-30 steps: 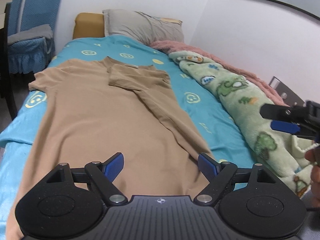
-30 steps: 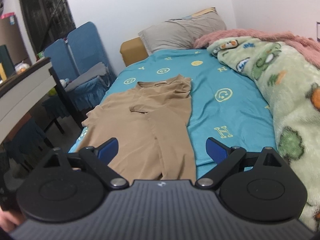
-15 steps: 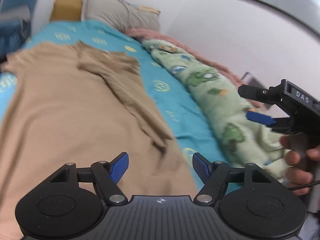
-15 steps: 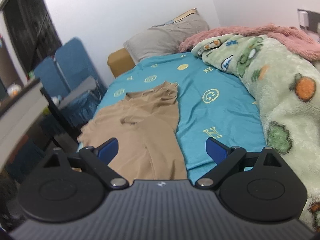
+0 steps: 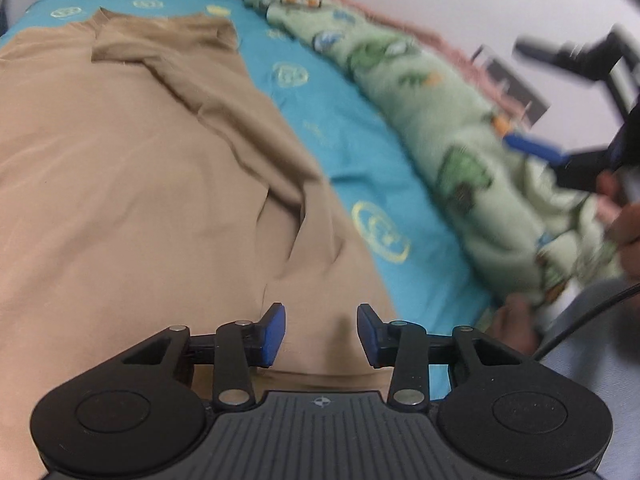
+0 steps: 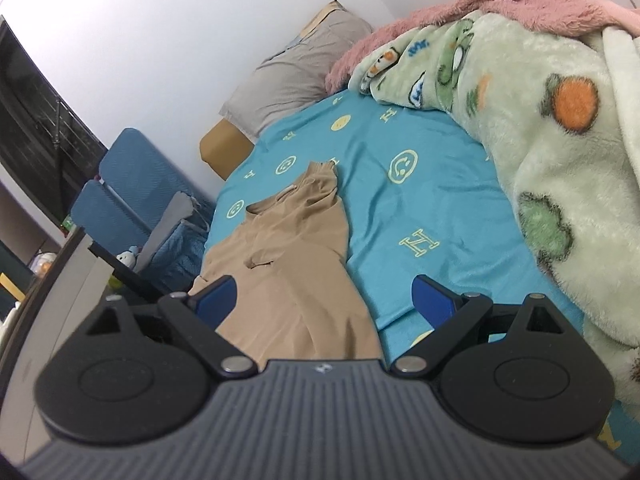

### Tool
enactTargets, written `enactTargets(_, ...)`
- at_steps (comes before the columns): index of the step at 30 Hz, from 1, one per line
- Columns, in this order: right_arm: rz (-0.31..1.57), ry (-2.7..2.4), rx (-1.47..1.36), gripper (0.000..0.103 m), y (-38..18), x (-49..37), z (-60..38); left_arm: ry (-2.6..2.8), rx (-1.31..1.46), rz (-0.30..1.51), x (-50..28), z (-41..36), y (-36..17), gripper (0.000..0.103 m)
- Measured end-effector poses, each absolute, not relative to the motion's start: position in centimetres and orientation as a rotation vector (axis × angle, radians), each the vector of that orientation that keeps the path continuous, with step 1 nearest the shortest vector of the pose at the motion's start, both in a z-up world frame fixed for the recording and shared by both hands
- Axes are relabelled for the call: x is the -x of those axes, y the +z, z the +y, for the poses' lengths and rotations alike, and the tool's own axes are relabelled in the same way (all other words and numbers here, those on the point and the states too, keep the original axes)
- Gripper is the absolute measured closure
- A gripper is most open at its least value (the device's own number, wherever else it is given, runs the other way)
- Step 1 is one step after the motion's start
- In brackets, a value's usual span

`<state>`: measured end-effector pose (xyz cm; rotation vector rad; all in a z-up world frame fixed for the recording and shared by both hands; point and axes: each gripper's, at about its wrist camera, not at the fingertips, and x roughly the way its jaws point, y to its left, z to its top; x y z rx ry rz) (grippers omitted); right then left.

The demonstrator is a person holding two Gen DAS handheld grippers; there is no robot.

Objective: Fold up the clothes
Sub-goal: 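Grasp the tan T-shirt hem with the left gripper and pull it straight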

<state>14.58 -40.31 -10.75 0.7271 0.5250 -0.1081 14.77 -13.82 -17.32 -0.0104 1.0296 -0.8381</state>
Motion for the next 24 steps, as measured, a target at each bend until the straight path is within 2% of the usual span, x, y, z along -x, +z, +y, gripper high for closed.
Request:
enactTargets(8,0.567,-0.099,-0.718,0.007,-11.5,-15.2,-39.6,-0.762,-0.024,1.05,-15.4,-13.9,-18.2,0.059)
enactTargets(10,0.576,-0.092,-0.722,0.007,-11.6,-15.2,-39.5,-0.746,-0.019,1.047,-15.3,-13.5,-17.9,0.056)
enactTargets(12,0.581,-0.093,-0.721,0.007,-11.7,-15.2,-39.4,-0.722,-0.007,1.041,-15.2,-13.1,-17.6,0.049)
enactTargets(15,0.58,-0.088,-0.728,0.007,-11.7,-15.0,-39.5,-0.705,0.021,1.064,-15.5,-13.0,-17.9,0.049)
enactTargets(17,0.582,-0.082,-0.733,0.007,-11.7,-15.1,-39.5,-0.71,0.004,1.068,-15.4,-13.2,-17.9,0.053)
enactTargets(19,0.59,-0.077,-0.736,0.007,-11.8,-15.2,-39.5,-0.718,-0.008,1.059,-15.2,-13.2,-17.7,0.07)
enactTargets(20,0.595,-0.075,-0.736,0.007,-11.8,-15.2,-39.4,-0.716,-0.009,1.066,-15.1,-13.1,-17.7,0.083)
enactTargets(21,0.599,-0.073,-0.736,0.007,-11.9,-15.3,-39.4,-0.712,-0.011,1.072,-15.1,-13.0,-17.6,0.091)
enactTargets(24,0.61,-0.062,-0.74,0.007,-12.0,-15.4,-39.3,-0.723,-0.051,1.071,-14.1,-13.0,-16.9,0.098)
